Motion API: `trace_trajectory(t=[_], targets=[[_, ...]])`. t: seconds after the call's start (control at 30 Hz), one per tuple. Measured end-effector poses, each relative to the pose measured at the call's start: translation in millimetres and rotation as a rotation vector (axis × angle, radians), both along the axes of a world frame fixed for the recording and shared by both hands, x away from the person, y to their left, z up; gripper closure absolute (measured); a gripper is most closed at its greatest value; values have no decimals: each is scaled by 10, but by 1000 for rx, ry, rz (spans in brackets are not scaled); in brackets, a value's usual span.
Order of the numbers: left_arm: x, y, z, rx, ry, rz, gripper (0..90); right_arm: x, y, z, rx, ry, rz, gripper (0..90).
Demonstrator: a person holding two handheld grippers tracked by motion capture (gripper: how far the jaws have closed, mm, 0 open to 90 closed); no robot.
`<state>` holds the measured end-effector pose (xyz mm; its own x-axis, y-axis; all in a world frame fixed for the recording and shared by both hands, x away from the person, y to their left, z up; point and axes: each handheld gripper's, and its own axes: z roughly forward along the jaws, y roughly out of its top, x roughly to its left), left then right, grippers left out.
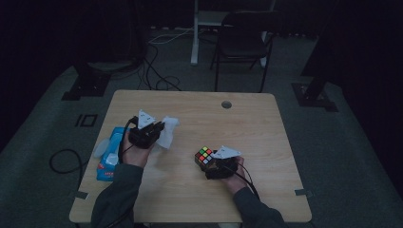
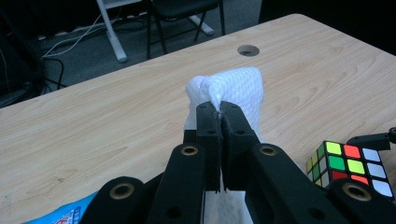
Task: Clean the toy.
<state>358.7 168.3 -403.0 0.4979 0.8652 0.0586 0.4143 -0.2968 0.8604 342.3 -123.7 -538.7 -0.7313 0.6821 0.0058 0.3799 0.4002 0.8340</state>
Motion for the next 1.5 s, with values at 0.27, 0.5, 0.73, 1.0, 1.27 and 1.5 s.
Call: trace_trajectory(t=[0.27,0.5,0.73,1.0,1.27,1.5], targets=[[3,-7,-7,-1,1,-2,880,-9,-7,4,9,-19,2,291],[-2,-8,-5,-3,1,-2,880,-30,-20,-8,12,-28,5,340],[-5,-7,-1,-5,-2,-3,880,-58,-37,-3,1,-47,-4,333],[-3,-17,-6,-4,1,-7,881,-57,-48,-3,5,-51,-1,345],[-16,-41,-8,-6,-3,-15,880,-65,-59,8,6,-65,-4,348],[-36,-65,6,-3,-6,-25,881,-80,-90,56,32,-74,0,348]])
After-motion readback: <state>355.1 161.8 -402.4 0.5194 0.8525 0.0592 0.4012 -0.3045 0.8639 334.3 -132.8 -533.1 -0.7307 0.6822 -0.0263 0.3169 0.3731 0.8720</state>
